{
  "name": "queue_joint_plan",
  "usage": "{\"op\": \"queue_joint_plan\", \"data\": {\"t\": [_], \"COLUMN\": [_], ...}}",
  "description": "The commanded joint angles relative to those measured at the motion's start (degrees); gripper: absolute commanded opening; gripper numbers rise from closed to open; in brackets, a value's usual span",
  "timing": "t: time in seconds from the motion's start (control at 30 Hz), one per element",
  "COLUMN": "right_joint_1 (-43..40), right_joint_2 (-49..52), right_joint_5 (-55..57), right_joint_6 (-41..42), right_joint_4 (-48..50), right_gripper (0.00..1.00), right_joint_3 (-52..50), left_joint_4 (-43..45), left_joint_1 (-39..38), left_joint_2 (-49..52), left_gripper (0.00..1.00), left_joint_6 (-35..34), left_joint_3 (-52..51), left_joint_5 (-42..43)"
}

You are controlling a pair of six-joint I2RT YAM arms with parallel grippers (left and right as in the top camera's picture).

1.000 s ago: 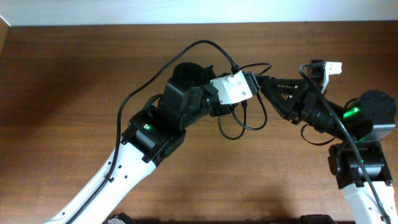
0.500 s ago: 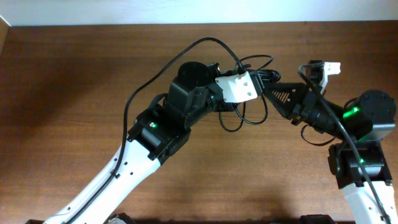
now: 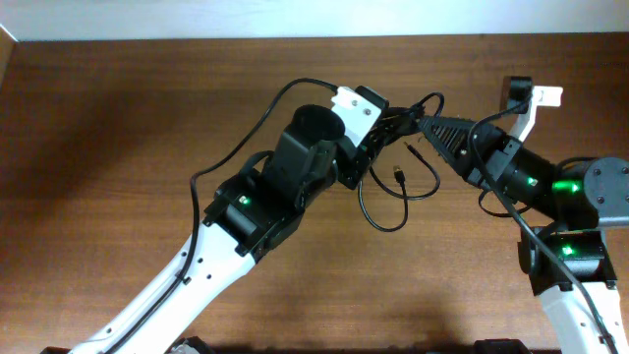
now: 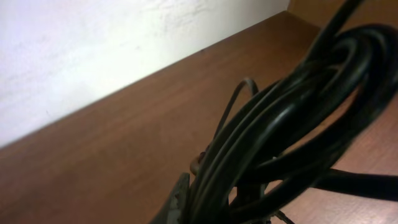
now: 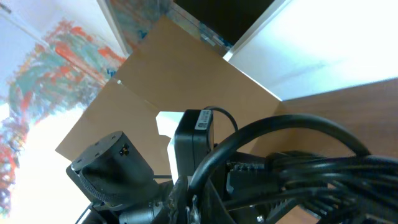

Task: Untangle cables

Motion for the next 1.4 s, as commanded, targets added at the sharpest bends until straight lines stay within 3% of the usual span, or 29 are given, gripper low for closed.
{"op": "queue_joint_plan", "data": {"t": [0.0, 0.07, 0.17, 0.33, 0.53, 0.6, 0.63, 0.67, 0.7, 0.77, 0.83, 0.87, 0.9, 1.03, 1.1, 1.27, 1.37], "right_joint_1": [0.0, 0.0, -0.1, 0.0, 0.0, 0.0, -0.1, -0.1, -0.1, -1.0, -3.3, -5.5, -7.1, -8.7, -8.7, -8.7, -8.7], "right_joint_2": [-0.6, -0.5, -0.2, -0.2, 0.0, 0.7, 1.1, 1.3, 1.4, 1.4, 1.4, 1.4, 1.4, 1.4, 1.4, 1.4, 1.4], "right_joint_5": [-1.1, -0.7, -0.7, -1.0, -0.9, -0.9, -0.7, -0.4, 0.6, 3.0, 2.9, 2.5, 1.0, -3.4, -5.7, -19.5, -20.3], "right_joint_6": [-6.8, -11.1, -11.7, -12.0, -21.6, -22.2, -22.2, -22.2, -22.2, -22.2, -23.3, -27.7, -32.8, -50.2, -51.3, -51.3, -51.3], "right_joint_4": [2.0, 2.0, 0.1, -10.1, -24.4, -24.9, -24.9, -24.9, -24.9, -24.9, -24.6, -24.6, -24.4, -24.4, -24.0, -14.2, -13.8], "right_gripper": [0.04, 0.04, 0.04, 0.04, 0.06, 0.63, 0.79, 0.83, 0.95, 0.95, 0.95, 0.95, 0.95, 0.94, 0.91, 0.87, 0.85], "right_joint_3": [1.0, 1.0, 1.0, 1.0, 1.0, 1.0, 1.0, 1.0, 1.0, 1.0, 1.0, 1.0, 1.0, 1.0, 1.0, 1.0, 1.0], "left_joint_4": [-2.1, -4.4, -4.5, -3.5, 0.7, 1.1, 1.0, 1.0, 1.0, 1.0, 1.7, 2.3, 2.6, 4.0, 4.0, 3.8, 3.8], "left_joint_1": [0.3, 0.3, 0.3, 0.4, 3.5, 3.5, 3.5, 3.5, 3.5, 3.5, 4.0, 4.2, 4.5, 7.0, 7.9, 7.9, 7.9], "left_joint_2": [0.1, 0.1, 0.1, -2.3, -6.4, -6.9, -6.9, -6.9, -6.9, -6.9, -6.9, -6.9, -6.9, -6.9, -6.9, -6.9, -6.5], "left_gripper": [0.0, 0.0, 0.0, 0.0, 0.0, 0.0, 0.0, 0.0, 0.0, 0.0, 0.0, 0.0, 0.0, 0.0, 0.0, 0.0, 0.0], "left_joint_6": [-8.7, -13.3, -13.5, -18.4, -19.6, -19.6, -19.1, -19.1, -18.8, -16.3, -9.8, -2.7, -0.7, -0.8, -0.8, -1.7, -1.9], "left_joint_3": [0.2, 0.2, 0.2, 0.2, 0.2, 0.2, 0.2, 0.2, 0.2, 0.2, 0.2, 0.2, 0.2, 0.2, 0.2, 0.2, 0.2], "left_joint_5": [-1.8, -1.7, -2.8, -17.9, -18.1, -16.9, -16.7, -16.6, -16.5, -15.8, -9.9, -1.3, 5.7, 25.8, 30.9, 34.6, 38.7]}}
